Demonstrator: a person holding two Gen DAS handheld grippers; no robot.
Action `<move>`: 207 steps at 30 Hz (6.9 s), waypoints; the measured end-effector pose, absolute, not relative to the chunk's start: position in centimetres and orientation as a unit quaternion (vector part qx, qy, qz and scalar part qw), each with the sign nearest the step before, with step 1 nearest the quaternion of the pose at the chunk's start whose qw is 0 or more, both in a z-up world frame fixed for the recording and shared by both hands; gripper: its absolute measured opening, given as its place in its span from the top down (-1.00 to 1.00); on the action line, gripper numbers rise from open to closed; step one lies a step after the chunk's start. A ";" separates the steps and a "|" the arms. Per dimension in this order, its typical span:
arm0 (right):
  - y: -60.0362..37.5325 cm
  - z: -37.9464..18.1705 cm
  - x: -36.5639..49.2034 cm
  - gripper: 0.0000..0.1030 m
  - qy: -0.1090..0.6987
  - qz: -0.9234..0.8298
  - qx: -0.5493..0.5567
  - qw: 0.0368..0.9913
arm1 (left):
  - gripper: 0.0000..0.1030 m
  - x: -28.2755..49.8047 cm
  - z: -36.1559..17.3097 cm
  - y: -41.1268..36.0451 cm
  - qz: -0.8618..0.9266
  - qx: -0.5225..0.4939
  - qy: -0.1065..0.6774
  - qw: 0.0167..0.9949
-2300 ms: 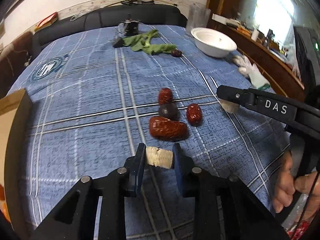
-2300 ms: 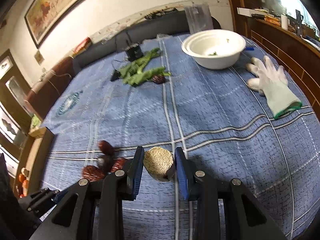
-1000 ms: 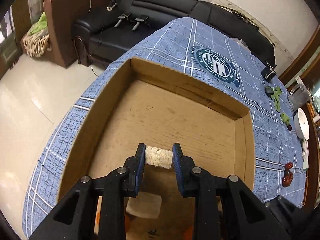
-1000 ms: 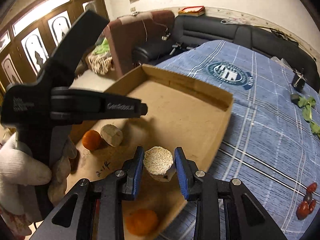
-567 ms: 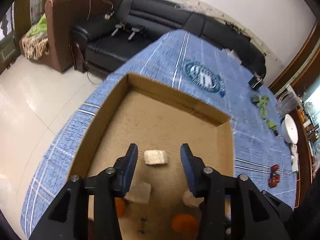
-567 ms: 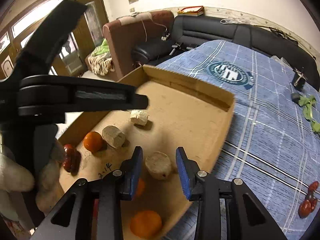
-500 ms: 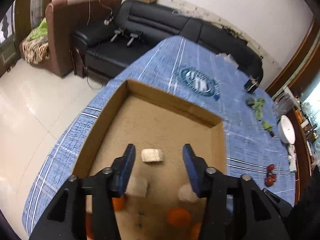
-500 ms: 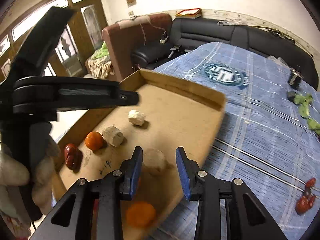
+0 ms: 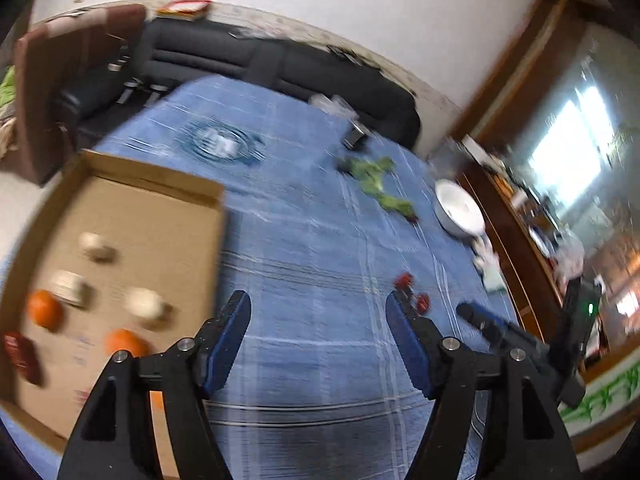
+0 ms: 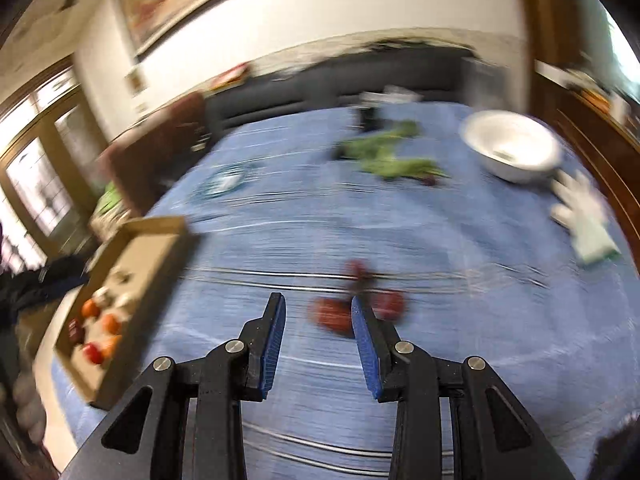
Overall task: Organize fruits
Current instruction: 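Grasp a red date with the right tool while the left tool grasps the large red date, then carry both held red dates into the cardboard box and open both tools, then grasp the last red date with the right tool while the left tool grasps the dark round fruit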
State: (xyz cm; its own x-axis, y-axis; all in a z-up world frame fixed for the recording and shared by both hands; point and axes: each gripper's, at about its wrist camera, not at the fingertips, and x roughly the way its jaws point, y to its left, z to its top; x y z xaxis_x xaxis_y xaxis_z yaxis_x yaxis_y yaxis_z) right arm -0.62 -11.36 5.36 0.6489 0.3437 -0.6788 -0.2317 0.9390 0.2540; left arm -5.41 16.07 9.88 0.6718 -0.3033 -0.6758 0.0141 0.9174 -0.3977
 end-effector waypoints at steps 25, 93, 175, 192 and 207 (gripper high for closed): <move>-12.5 -1.0 4.6 0.46 0.424 0.155 0.078 0.889 | -0.34 -1.2 2.8 3.2 -0.112 -0.034 0.446 0.887; -6.2 3.9 -8.1 0.44 0.363 0.182 0.075 0.911 | 0.16 -10.7 6.2 11.9 -0.009 -0.082 0.386 0.919; 18.8 1.0 -2.4 0.42 0.383 0.325 -0.127 0.855 | 0.14 -12.4 2.8 31.4 0.179 -0.146 0.401 0.886; 14.4 4.7 -3.7 0.37 0.353 0.296 -0.068 0.885 | -0.15 -13.7 5.7 28.9 0.188 -0.107 0.373 0.902; 7.4 5.0 -6.2 0.35 0.357 0.263 -0.013 0.896 | -0.16 -15.0 9.2 21.9 0.169 -0.029 0.340 0.925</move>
